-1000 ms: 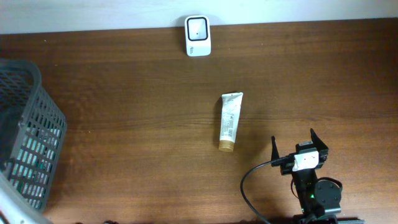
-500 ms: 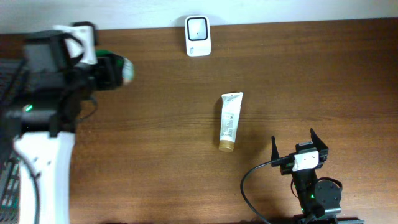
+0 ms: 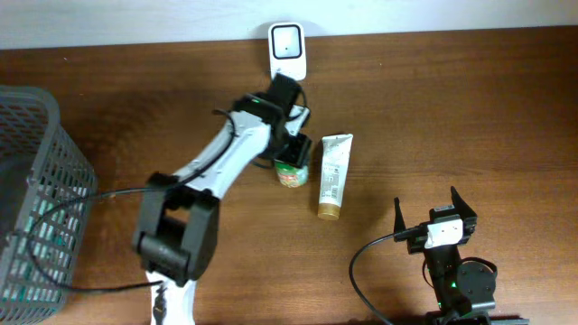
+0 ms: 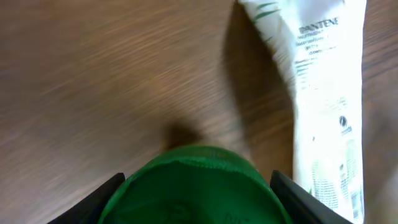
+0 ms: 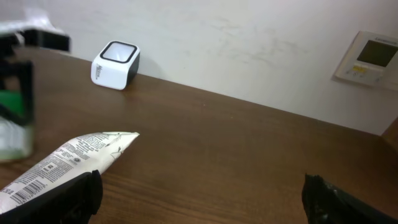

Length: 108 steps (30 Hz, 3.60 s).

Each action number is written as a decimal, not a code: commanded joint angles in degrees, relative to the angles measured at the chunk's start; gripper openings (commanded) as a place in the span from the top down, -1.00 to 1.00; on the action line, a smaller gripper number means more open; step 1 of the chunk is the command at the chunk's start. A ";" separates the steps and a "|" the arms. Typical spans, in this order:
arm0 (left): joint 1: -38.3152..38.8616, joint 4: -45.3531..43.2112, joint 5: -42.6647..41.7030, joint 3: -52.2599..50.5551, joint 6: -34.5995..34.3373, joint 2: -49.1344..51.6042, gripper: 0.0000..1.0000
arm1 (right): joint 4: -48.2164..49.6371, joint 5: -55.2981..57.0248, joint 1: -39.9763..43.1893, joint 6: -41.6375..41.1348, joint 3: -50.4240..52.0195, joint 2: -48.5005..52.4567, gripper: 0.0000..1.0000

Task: Scan the item barcode
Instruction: 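Place the green-lidded jar on the table left of the tube, then reach the left gripper into the basket and grasp the light-green glove packet, then place the glove packet on the table beside the jar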

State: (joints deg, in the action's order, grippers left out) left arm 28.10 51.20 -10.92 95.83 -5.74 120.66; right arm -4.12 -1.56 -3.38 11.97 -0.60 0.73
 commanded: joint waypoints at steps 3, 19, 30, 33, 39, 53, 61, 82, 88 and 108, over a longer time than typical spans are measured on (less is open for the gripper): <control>4.35 -4.61 6.51 0.61 -0.74 1.16 -0.35 | -0.22 -0.15 -0.09 -0.59 0.28 -0.37 -0.97; -6.29 18.47 6.95 25.20 -0.68 -11.61 -0.98 | -0.22 -0.15 -0.09 -0.61 0.28 -0.37 -0.97; -55.32 31.91 14.84 29.83 -8.17 -26.71 -0.98 | -0.22 -0.15 -0.11 -0.61 0.28 -0.37 -0.97; -67.06 28.46 14.84 22.25 -10.03 -26.60 -0.98 | -0.22 -0.15 -0.11 -0.61 0.28 -0.37 -0.97; -72.11 19.12 14.82 3.76 -0.52 -24.30 -1.00 | -0.22 -0.15 -0.11 -0.61 0.28 -0.37 -0.97; -72.70 8.35 13.05 -8.48 6.88 -12.59 -0.93 | -0.22 -0.15 -0.11 -0.61 0.28 -0.37 -0.97; -72.63 6.71 13.09 -8.48 6.86 -4.92 -0.50 | -0.22 -0.15 -0.11 -0.61 0.28 -0.37 -0.97; -70.44 21.97 13.00 16.81 3.34 -14.43 1.00 | -0.22 -0.15 -0.11 -0.61 0.28 -0.37 -0.97; -63.63 18.23 9.60 18.14 1.88 -28.85 1.00 | -0.22 -0.15 -0.11 -0.61 0.28 -0.37 -0.97; -16.31 16.50 9.81 -1.49 -0.13 -36.98 1.00 | -0.22 -0.15 -0.11 -0.61 0.28 -0.37 -0.97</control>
State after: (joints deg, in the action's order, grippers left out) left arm 8.29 69.58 -1.06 99.81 -4.08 83.64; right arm -4.12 -1.56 -3.38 11.99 -0.60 0.73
